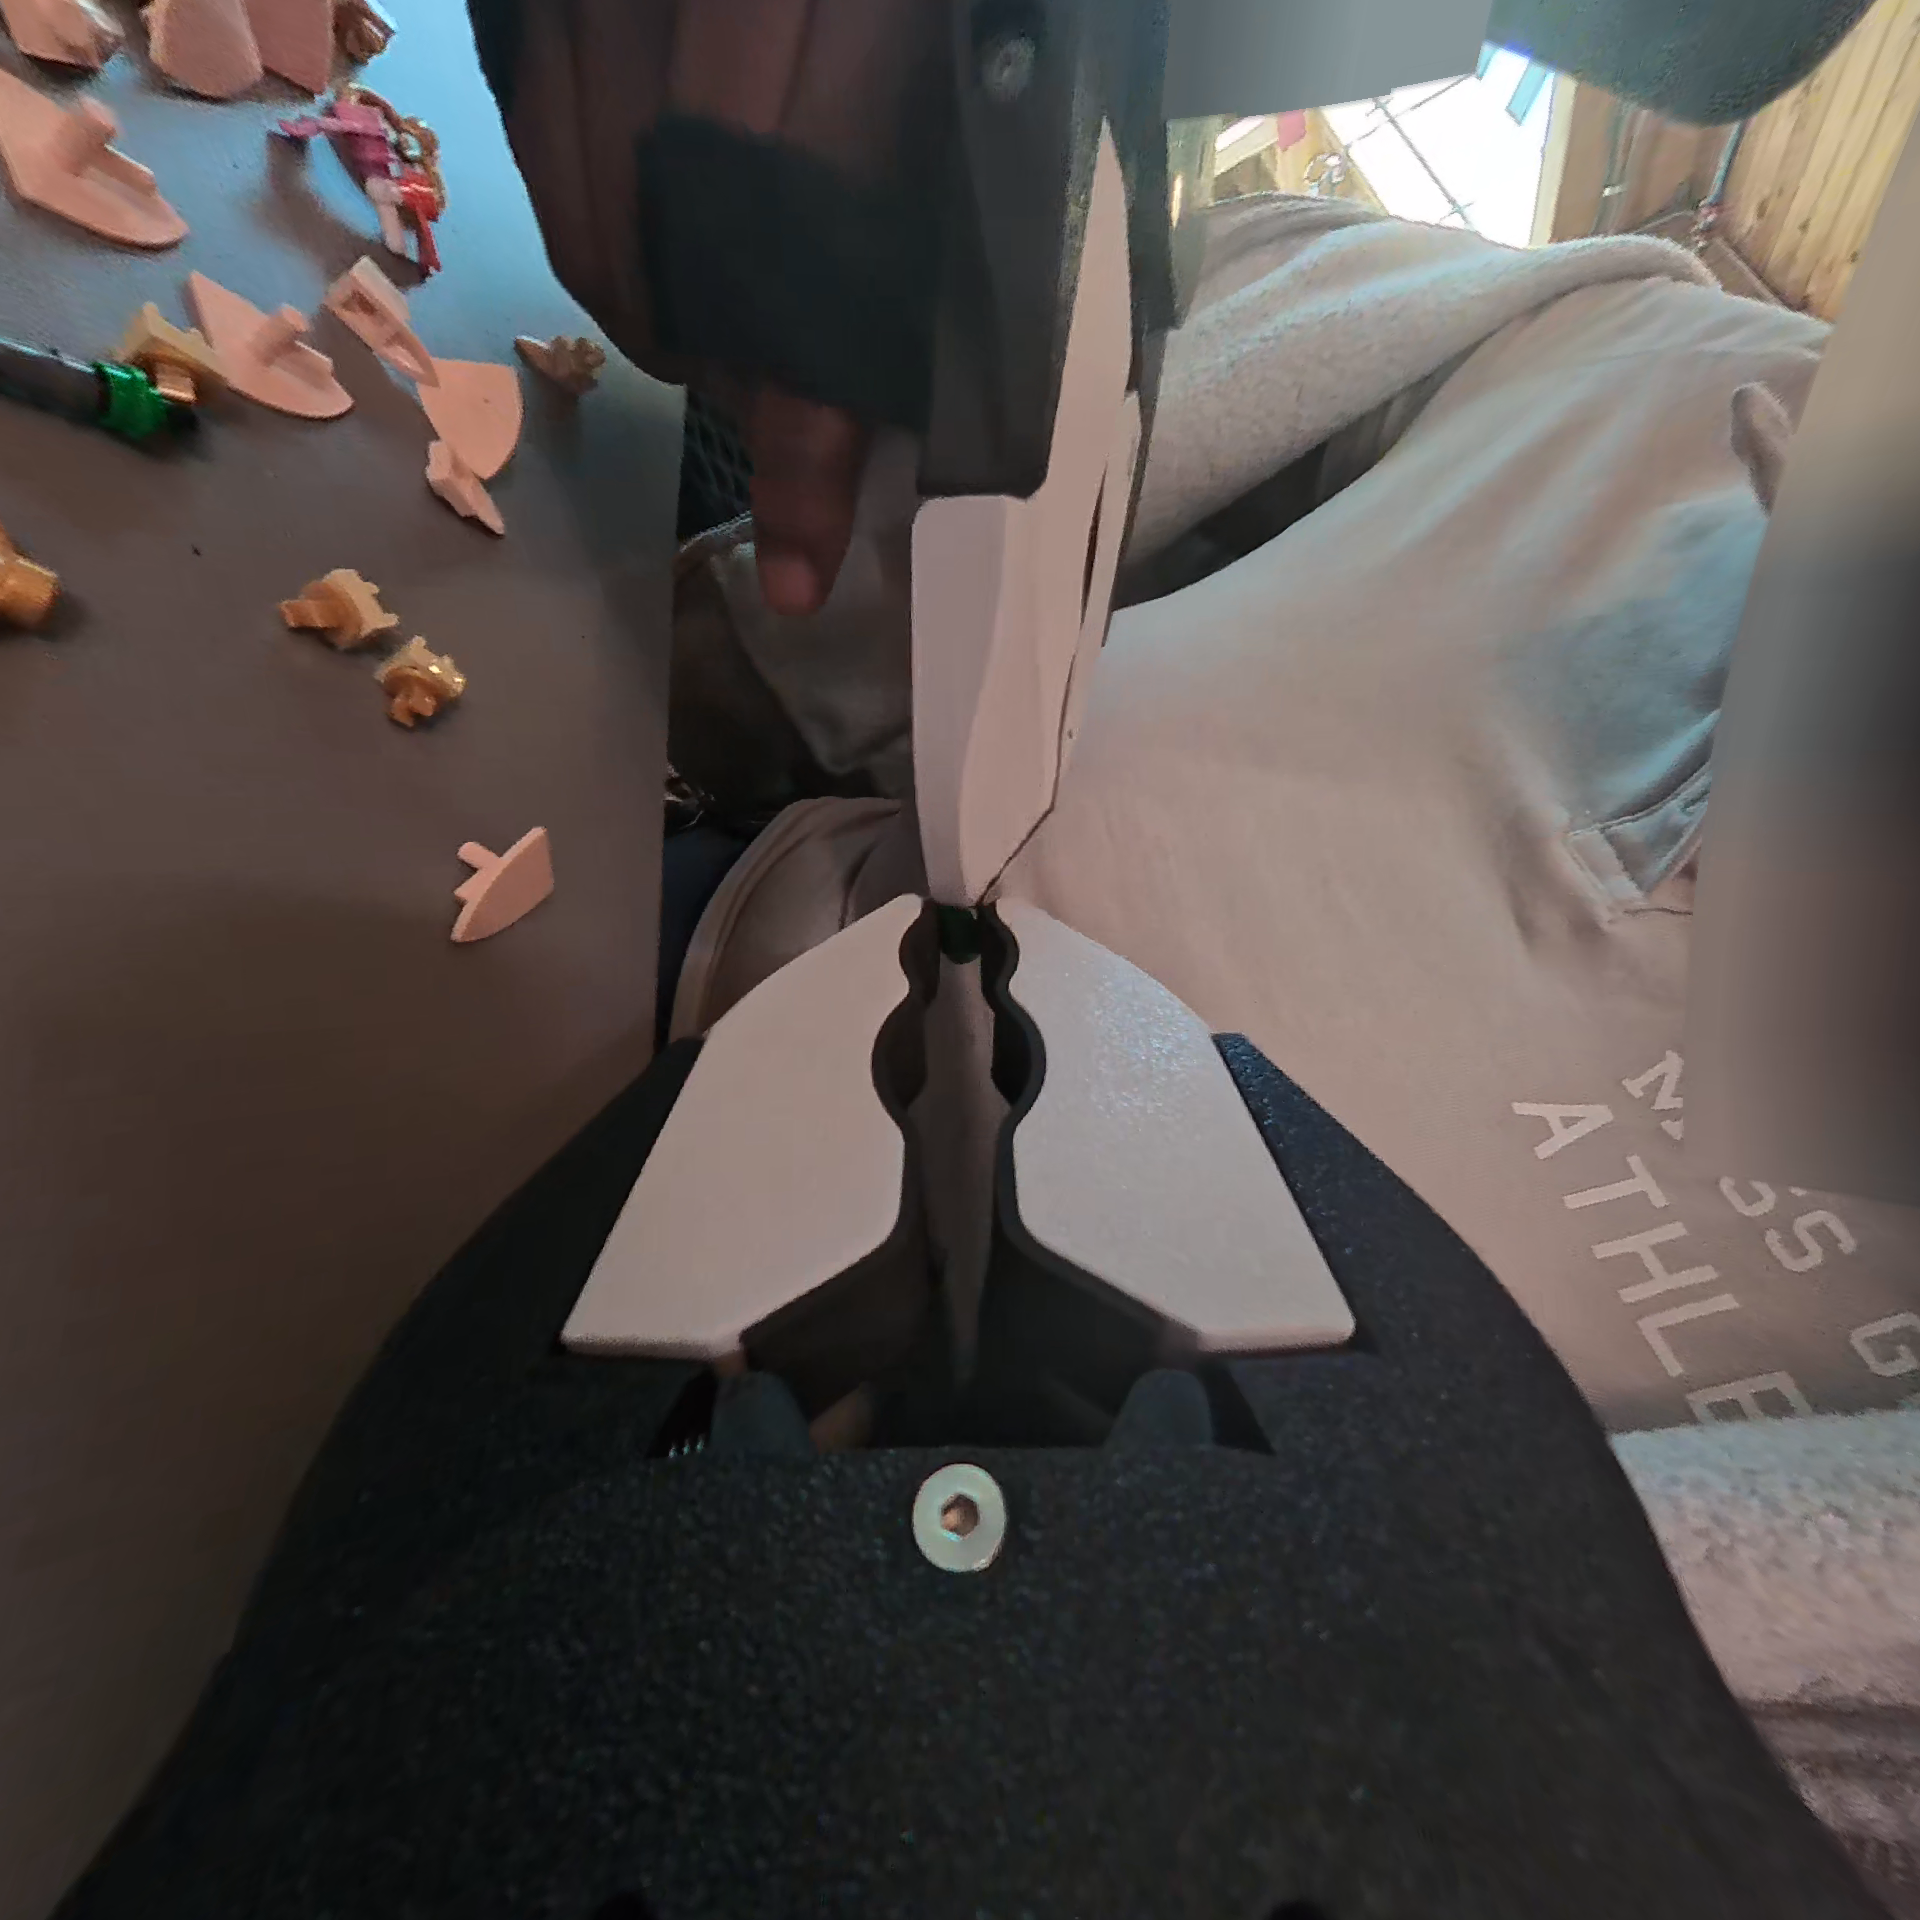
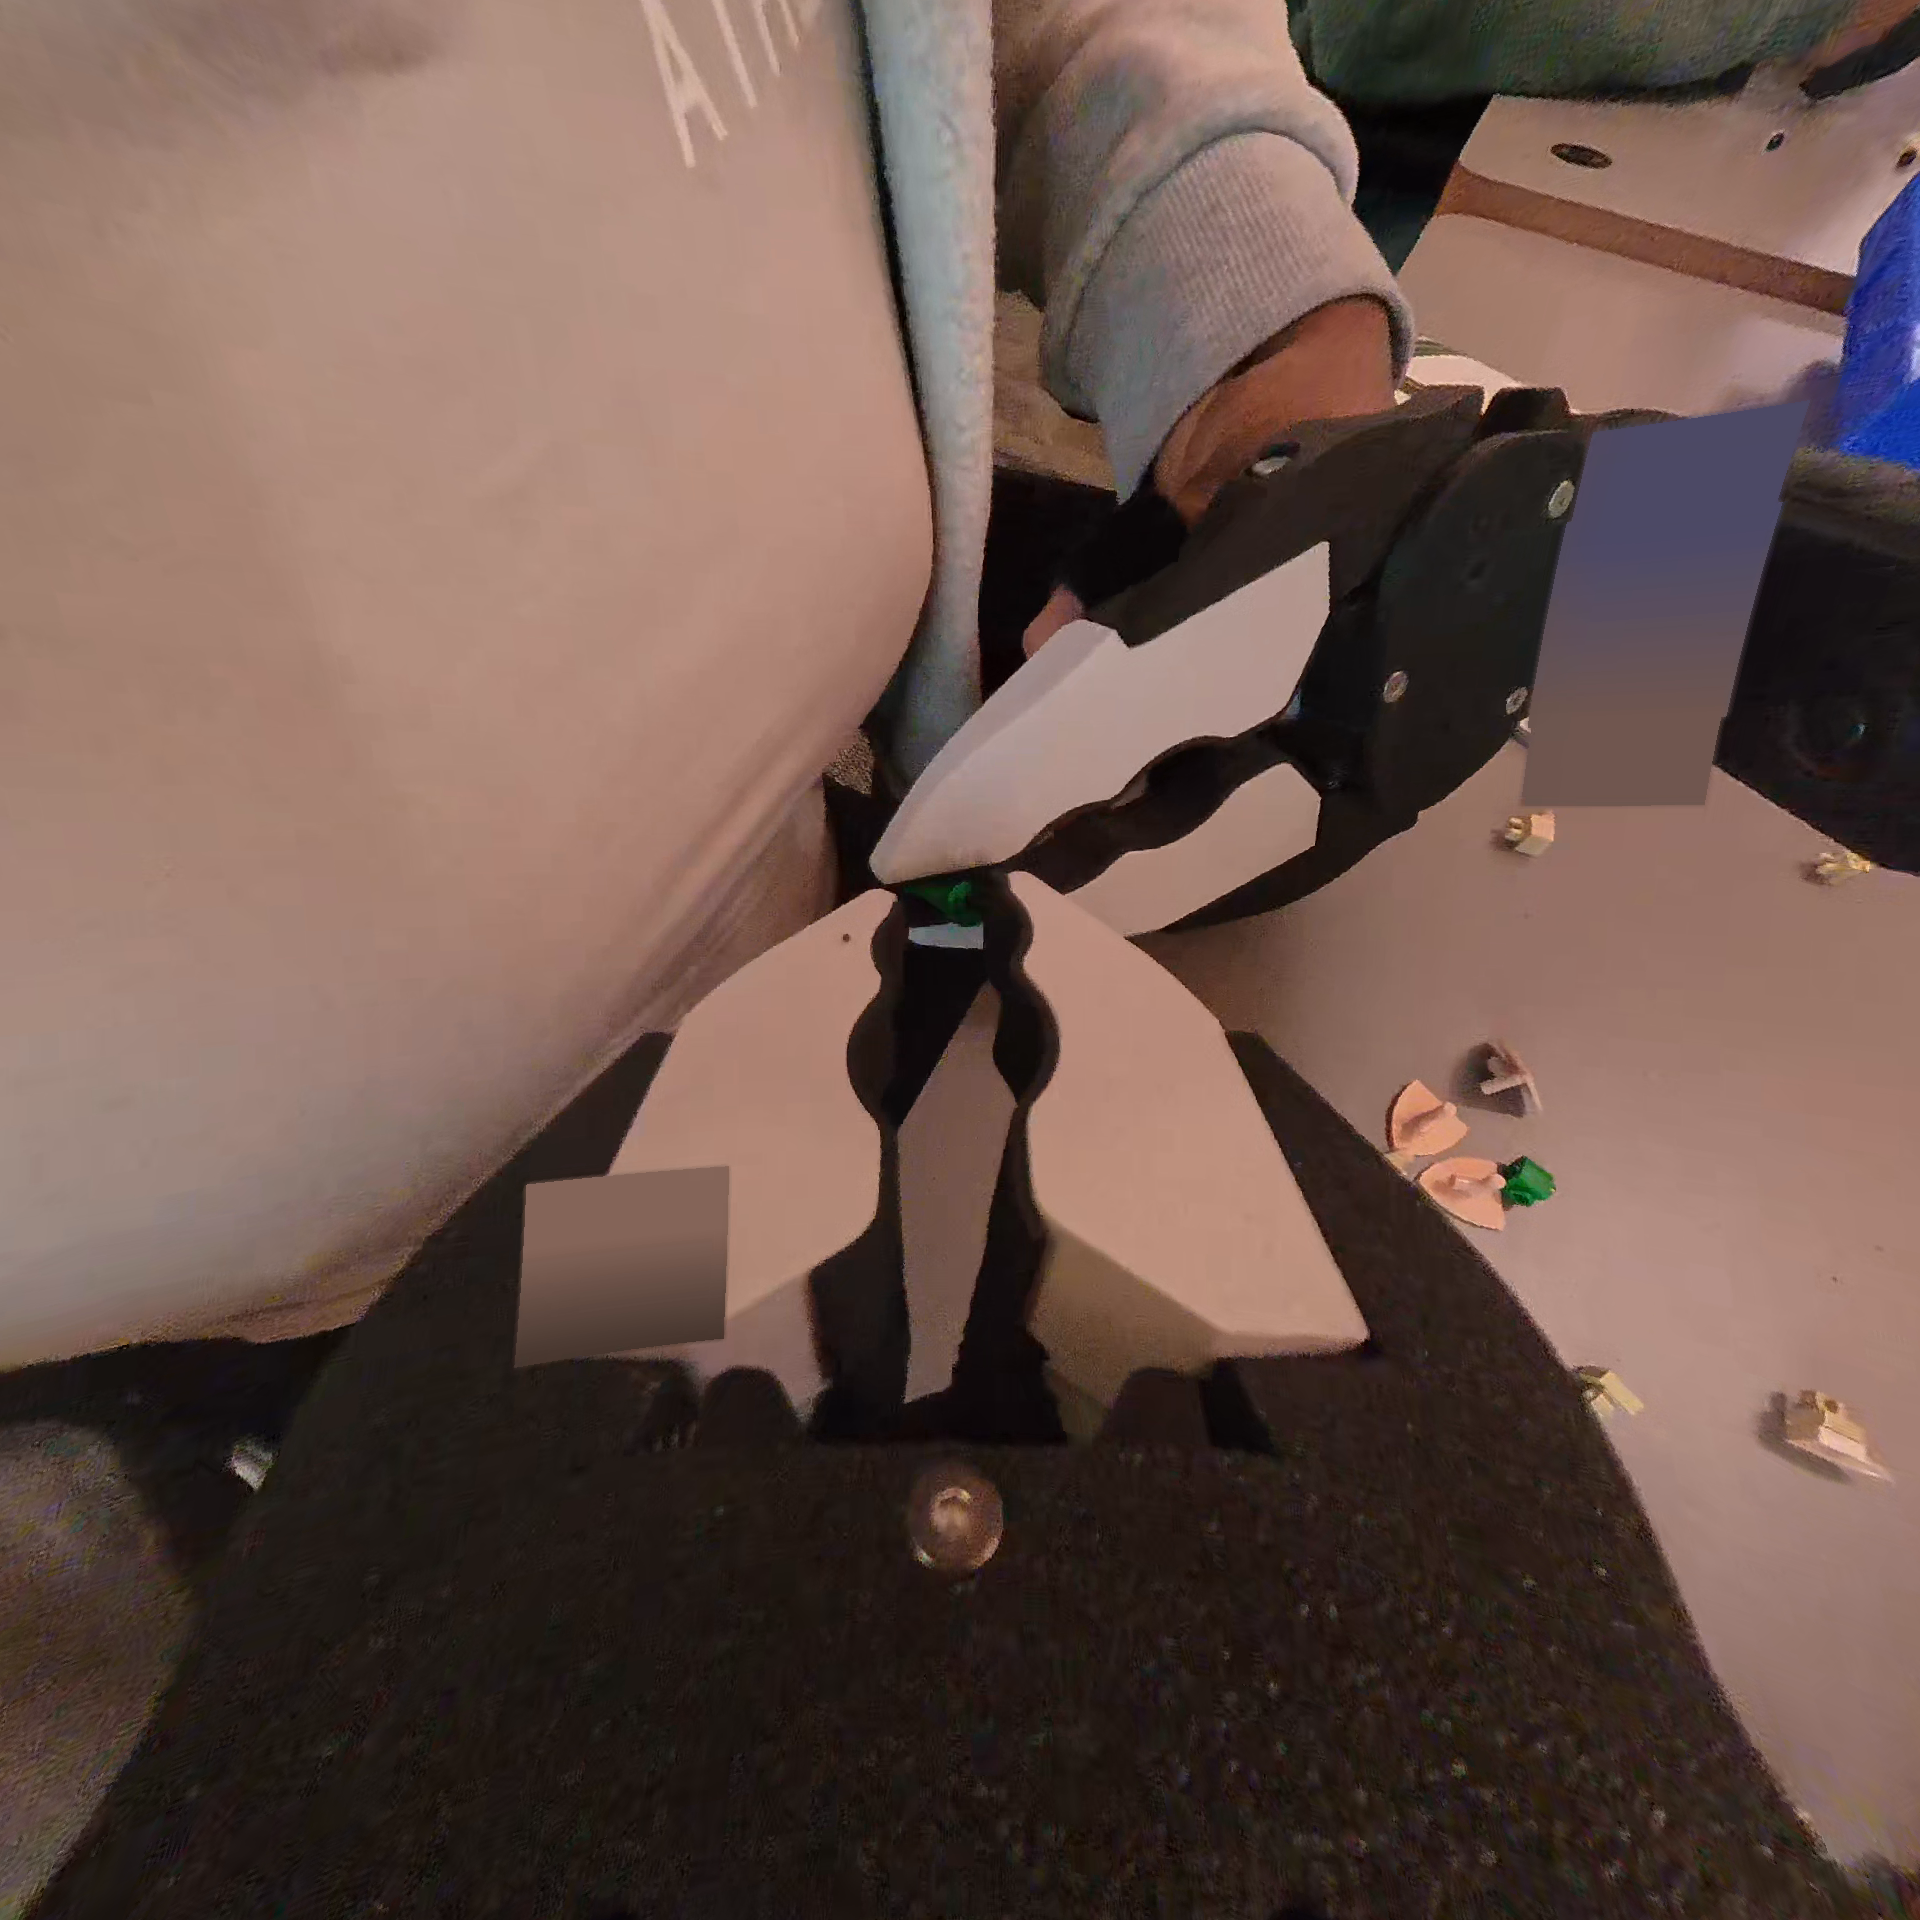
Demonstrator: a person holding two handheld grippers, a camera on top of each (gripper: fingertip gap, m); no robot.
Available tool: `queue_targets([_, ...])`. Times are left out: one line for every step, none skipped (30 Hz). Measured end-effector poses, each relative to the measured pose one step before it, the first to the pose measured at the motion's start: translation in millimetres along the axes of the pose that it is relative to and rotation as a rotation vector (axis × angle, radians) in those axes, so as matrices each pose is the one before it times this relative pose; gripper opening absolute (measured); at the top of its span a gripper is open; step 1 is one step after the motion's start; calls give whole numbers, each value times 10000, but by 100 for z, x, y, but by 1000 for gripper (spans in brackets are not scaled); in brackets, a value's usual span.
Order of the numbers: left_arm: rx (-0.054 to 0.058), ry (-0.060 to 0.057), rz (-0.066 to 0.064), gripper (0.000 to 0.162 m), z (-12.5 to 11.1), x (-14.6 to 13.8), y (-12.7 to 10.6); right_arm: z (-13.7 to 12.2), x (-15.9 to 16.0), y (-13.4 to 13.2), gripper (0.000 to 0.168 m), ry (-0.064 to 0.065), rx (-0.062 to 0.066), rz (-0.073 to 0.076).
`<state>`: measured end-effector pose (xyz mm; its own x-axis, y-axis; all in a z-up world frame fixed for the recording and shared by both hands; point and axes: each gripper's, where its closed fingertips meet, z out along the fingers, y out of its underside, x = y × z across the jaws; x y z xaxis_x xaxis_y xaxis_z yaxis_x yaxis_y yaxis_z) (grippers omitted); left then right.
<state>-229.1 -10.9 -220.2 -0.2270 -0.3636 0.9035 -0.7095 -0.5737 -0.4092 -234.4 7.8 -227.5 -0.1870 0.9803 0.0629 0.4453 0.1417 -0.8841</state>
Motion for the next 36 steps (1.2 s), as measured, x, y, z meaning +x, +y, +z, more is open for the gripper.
queue_targets([-9, -82, 50, 7, -60, -123, -3, 9, 91, 120, 13, 87, -37, 37])
queue_targets([25, 35, 0, 6, -41, 36, -57, -114, 62, -69, 10, 59, 105, 59])
queue_targets([57, 63, -16, 7, -16, 82, -82, -162, 53, -83, 7, 30, 123, 94])
queue_targets([78, 16, 2, 7, -48, 25, -130, -179, -26, -18, 7, 0, 56, 103])
queue_targets([76, -15, 19, 7, -62, -43, -137, -115, 3, 16, 7, 74, 29, 70])
queue_targets([70, -12, 27, 6, -60, -33, -128, -75, 69, -40, 7, 132, 40, 13])
queue_targets([33, -5, 2, 6, -31, -37, -44, -6, -10, -9, 7, 69, -6, -13])
queue_targets([2, -1, -33, 7, 11, -65, 23, 10, -19, 70, 8, 23, -82, -2])
queue_targets([8, 10, -52, 7, 33, -62, 26, 1, 33, 70, 8, 27, -76, -28])
queue_targets([-16, 28, -53, 7, 50, -29, 44, -8, 82, -11, 10, 103, -3, -52])
queue_targets([-63, 16, -14, 7, 66, -22, 80, 171, 223, -9, 12, 40, 35, -59])
queue_targets([-55, -11, 21, 7, 73, -19, 64, 79, -57, -7, 13, -52, -23, -27])
queue_targets([-35, 14, 19, 7, 62, 47, 15, 110, -123, 62, 13, -105, -66, -25])
queue_targets([-35, 23, 18, 6, 36, 96, 7, 148, -98, 125, 13, -86, -96, -48])
queue_targets([-77, -45, 56, 7, 25, 10, 70, 80, -17, 37, 11, 1, -29, -59])
queue_targets([-35, -72, 45, 6, -6, -54, 27, 43, -70, 0, 8, -40, -18, -62])
queue_targets([46, -6, -16, 6, -19, 20, -57, 4, -21, -42, 7, -8, 17, 4])
queue_targets([106, 20, -42, 6, -42, 44, -104, -43, 34, -105, 7, 94, 60, 60])
queue_targets([178, -81, -27, 6, -49, -78, -161, -67, 175, 10, 6, 248, -23, 34])
queue_targets([229, -180, 32, 6, -100, -186, -189, 22, 334, 157, 6, 412, -35, -88])
queue_targets([295, -232, 73, 6, -187, -230, -243, -48, 310, 116, 6, 551, -38, -56])
queue_targets([333, -200, 59, 6, -196, -182, -261, -88, 357, 84, 6, 601, -25, 103])
queue_targets([179, -83, 56, 6, -51, 20, -66, -31, -7, -107, 6, 316, 122, 268])
queue_targets([-28, -131, 118, 6, 118, 42, 241, 74, -279, -20, 5, 210, 60, 165])
queue_targets([-134, -226, 155, 6, 170, -58, 414, 143, -298, 250, 5, 259, -94, -23])
queue_targets([-177, -150, 93, 6, 172, -6, 455, 128, -445, 68, 5, 187, -36, 26])
queue_targets([-118, -88, 14, 6, 159, 77, 349, 32, -305, 31, 5, 194, -17, 66])
queue_targets([-120, -49, 30, 6, 154, 158, 255, -46, -307, -103, 4, 89, 62, 18])
queue_targets([-212, -109, 136, 6, 123, 133, 242, 38, -331, -31, 4, 10, -13, 42])
queue_targets([-239, -164, 197, 7, 85, 110, 197, -36, -159, -22, 4, 0, -39, -97])
queue_targets([-195, -142, 215, 6, -8, 152, 127, -139, -260, -168, 4, -30, -2, -16])
queue_targets([-878, -165, 296, 6, -61, 95, 1257, -634, 1067, 513, 0, 743, -313, -201])
queue_targets([-1037, -560, 384, 6, -81, -468, 1900, -1402, 1724, 880, 0, 717, -270, 20])
queue_targets([-61, -381, -120, 6, -243, -352, 774, -1379, 689, 225, 0, -150, 274, 729])
queue_targets([468, 137, -526, 6, -575, -13, -313, -708, -514, -906, 0, -352, 658, 159])
queue_targets([235, -69, -145, 6, -538, -315, -425, 391, -651, -314, 0, -225, -73, -54])
